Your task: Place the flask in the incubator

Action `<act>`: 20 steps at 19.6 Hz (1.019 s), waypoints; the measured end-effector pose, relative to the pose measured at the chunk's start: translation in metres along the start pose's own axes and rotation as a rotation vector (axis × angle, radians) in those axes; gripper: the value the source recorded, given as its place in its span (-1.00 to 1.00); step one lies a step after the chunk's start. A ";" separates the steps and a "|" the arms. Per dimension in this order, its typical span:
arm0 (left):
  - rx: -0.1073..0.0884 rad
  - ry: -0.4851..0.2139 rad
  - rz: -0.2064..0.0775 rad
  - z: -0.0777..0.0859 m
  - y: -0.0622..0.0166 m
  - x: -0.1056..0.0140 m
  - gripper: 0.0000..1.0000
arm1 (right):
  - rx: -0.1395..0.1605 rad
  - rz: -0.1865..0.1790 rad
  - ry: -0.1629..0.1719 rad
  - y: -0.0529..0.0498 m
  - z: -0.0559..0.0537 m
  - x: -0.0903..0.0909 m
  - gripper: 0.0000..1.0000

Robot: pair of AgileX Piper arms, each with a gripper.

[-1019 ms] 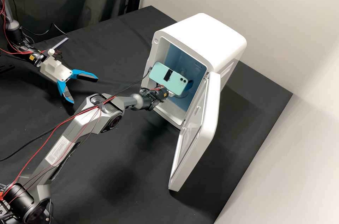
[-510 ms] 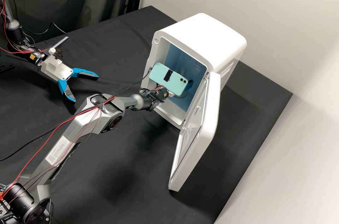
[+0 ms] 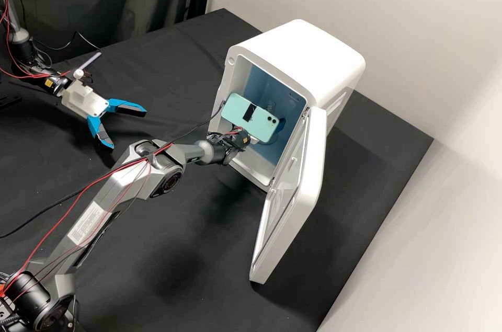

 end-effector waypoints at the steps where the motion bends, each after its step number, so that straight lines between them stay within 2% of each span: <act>1: 0.000 0.002 0.000 0.000 0.0000 0.000 1.00 | 0.012 0.001 -0.002 0.001 0.001 0.000 -1.00; 3: 0.000 0.001 0.000 0.000 0.0000 0.000 1.00 | 0.067 0.006 -0.013 0.002 0.007 0.000 -1.00; 4: 0.001 -0.001 -0.001 0.000 0.0000 0.000 1.00 | 0.078 0.010 -0.017 0.002 0.011 0.001 -1.00; 8: 0.001 -0.001 -0.001 0.000 0.0000 0.000 1.00 | 0.086 0.014 -0.016 0.002 0.014 0.002 -1.00; 9: 0.003 -0.001 -0.001 0.000 0.0000 0.000 1.00 | 0.086 0.014 -0.016 0.002 0.014 0.002 1.00; 16: 0.000 0.003 -0.003 -0.001 -0.0006 -0.001 1.00 | 0.089 0.024 -0.023 0.002 0.015 0.001 1.00; 20: -0.001 0.007 -0.002 -0.002 -0.0005 -0.002 1.00 | 0.088 0.012 -0.035 -0.001 0.019 0.000 1.00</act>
